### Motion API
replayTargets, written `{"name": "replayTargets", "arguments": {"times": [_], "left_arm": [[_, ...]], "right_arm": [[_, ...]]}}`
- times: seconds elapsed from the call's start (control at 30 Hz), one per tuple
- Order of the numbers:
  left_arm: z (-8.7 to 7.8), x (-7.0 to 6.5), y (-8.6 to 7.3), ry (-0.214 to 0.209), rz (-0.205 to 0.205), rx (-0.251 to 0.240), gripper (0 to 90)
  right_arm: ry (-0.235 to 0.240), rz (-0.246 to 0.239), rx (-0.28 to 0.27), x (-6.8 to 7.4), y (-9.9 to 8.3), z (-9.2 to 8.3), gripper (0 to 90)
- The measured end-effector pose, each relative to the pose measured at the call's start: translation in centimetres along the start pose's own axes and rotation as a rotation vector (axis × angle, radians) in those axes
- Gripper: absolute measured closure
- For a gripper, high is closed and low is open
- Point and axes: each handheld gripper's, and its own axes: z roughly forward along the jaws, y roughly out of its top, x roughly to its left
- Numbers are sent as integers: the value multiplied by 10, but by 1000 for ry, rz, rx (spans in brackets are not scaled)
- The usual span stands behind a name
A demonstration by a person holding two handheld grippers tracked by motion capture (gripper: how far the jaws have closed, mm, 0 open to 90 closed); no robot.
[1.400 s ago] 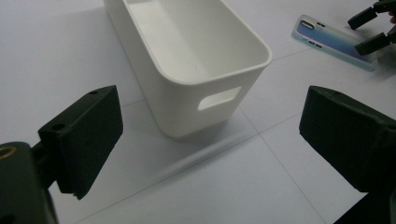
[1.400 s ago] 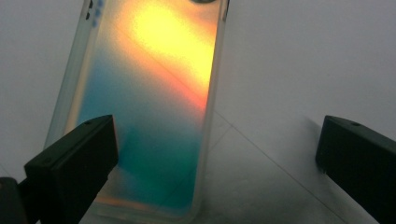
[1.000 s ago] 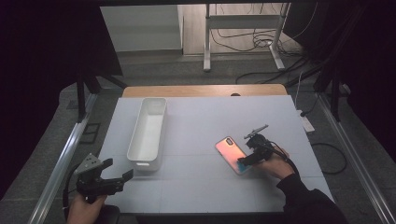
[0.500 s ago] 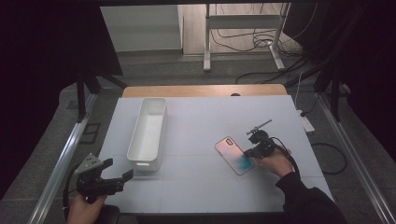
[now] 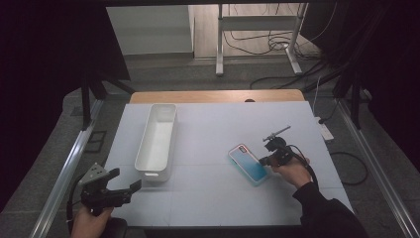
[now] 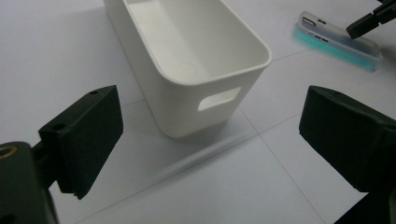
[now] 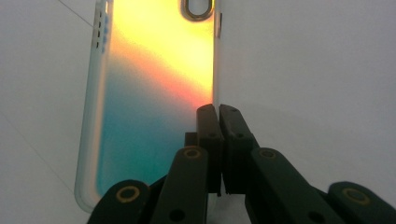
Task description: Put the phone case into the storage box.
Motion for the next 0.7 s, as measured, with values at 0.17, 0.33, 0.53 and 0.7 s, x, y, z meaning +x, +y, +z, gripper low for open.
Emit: {"name": "replayTargets", "arguments": {"times": [0.17, 0.33, 0.53, 0.7], "left_arm": [[0, 1, 0, -2, -3, -2, 63], [0, 0, 0, -4, 0, -5, 60], [0, 0, 0, -7, 3, -4, 57], [0, 2, 1, -23, -7, -5, 45]], "right_arm": [[12, 13, -41, -1, 0, -7, 881], [23, -1, -82, 3, -1, -14, 881], [23, -10, -128, 6, -1, -23, 881], [21, -14, -167, 8, -2, -30, 881]]}}
